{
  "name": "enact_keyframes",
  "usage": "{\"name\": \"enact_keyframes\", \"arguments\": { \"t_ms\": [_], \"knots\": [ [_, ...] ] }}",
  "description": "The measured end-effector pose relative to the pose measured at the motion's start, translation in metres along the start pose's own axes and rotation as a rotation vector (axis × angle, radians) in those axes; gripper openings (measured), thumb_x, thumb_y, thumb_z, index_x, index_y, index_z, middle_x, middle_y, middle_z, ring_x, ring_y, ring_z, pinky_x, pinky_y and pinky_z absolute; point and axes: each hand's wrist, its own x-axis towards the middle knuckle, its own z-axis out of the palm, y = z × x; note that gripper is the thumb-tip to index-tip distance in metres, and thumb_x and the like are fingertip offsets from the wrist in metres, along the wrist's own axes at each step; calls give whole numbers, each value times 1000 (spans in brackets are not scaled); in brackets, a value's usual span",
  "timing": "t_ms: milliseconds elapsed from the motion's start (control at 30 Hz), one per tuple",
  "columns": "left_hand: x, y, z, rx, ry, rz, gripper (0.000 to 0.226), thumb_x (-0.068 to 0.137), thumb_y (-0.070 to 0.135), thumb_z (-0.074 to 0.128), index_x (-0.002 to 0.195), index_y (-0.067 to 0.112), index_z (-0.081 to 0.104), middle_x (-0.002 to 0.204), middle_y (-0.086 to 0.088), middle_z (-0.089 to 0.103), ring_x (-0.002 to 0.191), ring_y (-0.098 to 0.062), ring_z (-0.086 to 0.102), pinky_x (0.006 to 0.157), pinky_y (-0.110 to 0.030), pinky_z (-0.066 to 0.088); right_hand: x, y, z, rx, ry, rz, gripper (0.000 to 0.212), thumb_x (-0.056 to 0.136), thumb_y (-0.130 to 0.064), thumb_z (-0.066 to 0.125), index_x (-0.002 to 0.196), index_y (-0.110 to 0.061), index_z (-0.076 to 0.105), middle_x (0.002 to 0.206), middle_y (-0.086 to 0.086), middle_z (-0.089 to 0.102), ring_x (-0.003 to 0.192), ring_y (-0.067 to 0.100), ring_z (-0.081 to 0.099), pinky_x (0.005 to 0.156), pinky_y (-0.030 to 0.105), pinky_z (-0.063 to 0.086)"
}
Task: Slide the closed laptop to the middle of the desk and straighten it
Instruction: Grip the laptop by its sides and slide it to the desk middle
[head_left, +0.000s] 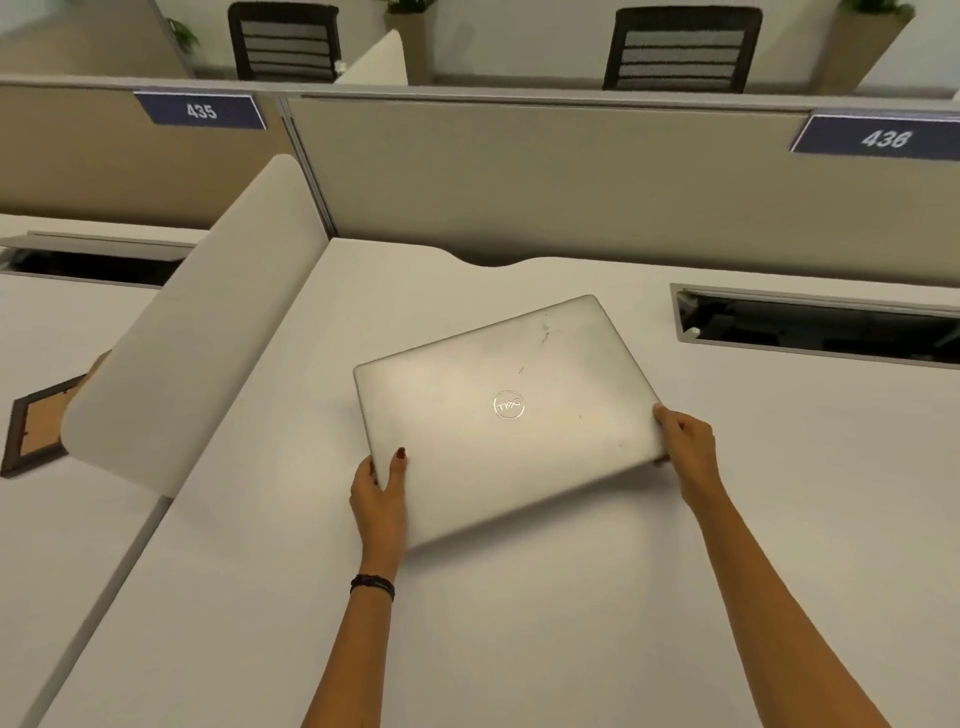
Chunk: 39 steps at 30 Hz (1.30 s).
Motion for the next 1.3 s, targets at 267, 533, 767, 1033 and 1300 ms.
{"name": "enact_keyframes", "arguments": {
  "t_ms": [267,533,767,1033,1300],
  "knots": [
    [-40,-2,28,29,-173,79,30,88,35,62,108,12,61,99,-2,67,90,-18,65,75,-28,56,-35,19,-85,-173,-13,12,50,91,-45,48,53,-14,37,58,5,39,55,18,35,51,27,27],
    [-81,-8,64,107,-327,144,3,88,36,62,87,33,62,92,9,69,82,-5,66,63,-16,53,-66,55,-160,-221,-67,124,41,98,-39,31,78,-10,52,84,8,57,78,23,50,71,34,38],
    [-112,-33,86,240,-433,168,15,88,37,62,82,23,61,83,4,67,67,5,62,56,-8,49,-94,89,-218,-344,-261,364,46,97,-48,26,89,-14,56,82,5,60,70,21,59,53,27,45],
    [-130,-54,88,426,-474,222,42,86,45,61,75,6,52,65,-1,49,56,-9,40,52,-20,33,-134,129,-249,-371,-341,468,50,97,-47,30,83,-7,56,73,20,63,47,27,64,42,28,51],
    [-140,-43,92,698,-431,283,49,95,46,43,75,1,43,67,-9,54,62,-25,49,53,-31,34,-139,130,-250,-407,-325,393,58,96,-49,28,71,-3,53,52,16,61,38,25,60,38,26,48]
  ]
}}
